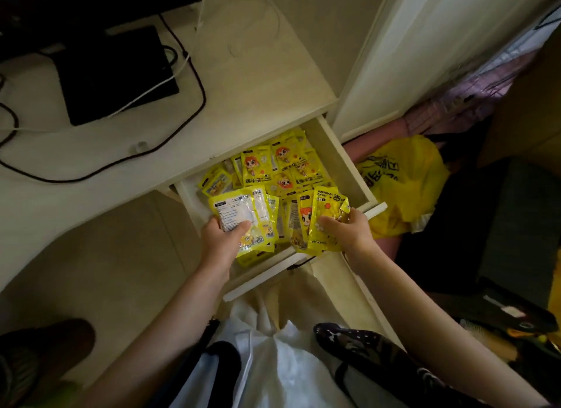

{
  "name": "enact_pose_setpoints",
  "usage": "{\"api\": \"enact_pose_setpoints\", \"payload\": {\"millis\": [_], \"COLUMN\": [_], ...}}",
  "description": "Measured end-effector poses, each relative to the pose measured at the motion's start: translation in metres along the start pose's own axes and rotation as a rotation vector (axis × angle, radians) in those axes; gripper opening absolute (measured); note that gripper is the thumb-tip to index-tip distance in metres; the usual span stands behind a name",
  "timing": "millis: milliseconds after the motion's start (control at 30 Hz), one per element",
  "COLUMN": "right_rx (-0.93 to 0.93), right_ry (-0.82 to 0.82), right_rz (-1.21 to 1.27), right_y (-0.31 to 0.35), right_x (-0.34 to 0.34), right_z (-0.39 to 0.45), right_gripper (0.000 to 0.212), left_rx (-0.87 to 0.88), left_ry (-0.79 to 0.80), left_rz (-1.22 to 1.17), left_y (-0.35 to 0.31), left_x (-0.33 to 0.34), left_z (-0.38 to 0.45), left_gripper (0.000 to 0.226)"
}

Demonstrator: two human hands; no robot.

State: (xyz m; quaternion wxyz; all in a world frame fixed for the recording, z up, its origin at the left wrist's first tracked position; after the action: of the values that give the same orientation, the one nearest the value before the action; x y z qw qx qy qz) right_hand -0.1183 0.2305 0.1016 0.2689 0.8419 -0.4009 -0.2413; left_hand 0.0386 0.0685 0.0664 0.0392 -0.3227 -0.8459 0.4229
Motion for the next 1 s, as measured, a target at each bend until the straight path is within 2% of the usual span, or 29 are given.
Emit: {"api": "enact_pose_setpoints", "payload": {"millis": [100,300,567,733,900,1000], "right_rx": [0.017,0.038,0.074,0.035,0.022,0.021], "right_ry": [0.099,0.204,0.252,0.298,0.283,0.241], "right_rz": [-0.068,-0.160,-0.296,-0.356,-0.454,-0.531], "right_y": [0.014,0.031,0.046,0.048,0.042,0.035], "right_x": [-0.012,-0.022,0.020,0.064,0.079,0.073], "right_z": [0.020,0.063,0.134,0.177,0.202,0.211], "right_gripper": [0.017,0.017,0.022,0.042,0.026,0.033], "left_rx": [-0.058,-0.189,-0.295,-0.285,-0.288,-0.380], "left_ry": [-0.065,-0.164,-0.256,-0.261,-0.275,-0.245], "left_rz": [-0.036,-0.120,-0.166,-0.207,-0.254,-0.173], "left_y": [0.006,0.028,0.038,0.036,0.044,0.056], "left_x": [0.018,0.042,0.043,0.043,0.043,0.042], "left_z": [0.000,0.009,0.072,0.127,0.152,0.149], "left_gripper": [0.031,0.030,0.032,0.041,0.038,0.037]}}
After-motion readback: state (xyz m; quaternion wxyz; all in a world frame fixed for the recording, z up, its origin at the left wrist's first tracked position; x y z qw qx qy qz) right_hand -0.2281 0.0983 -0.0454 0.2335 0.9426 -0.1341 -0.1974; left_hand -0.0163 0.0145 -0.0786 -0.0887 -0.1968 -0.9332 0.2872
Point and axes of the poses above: each hand's wrist, its own z-axis towards the middle knuckle, its own x-axis out of the palm, y = z × x, the point moved 1 cm from there along z, towards the middle knuckle, and after that the axes turned 4 degrees about y, right-handed, at the moved point
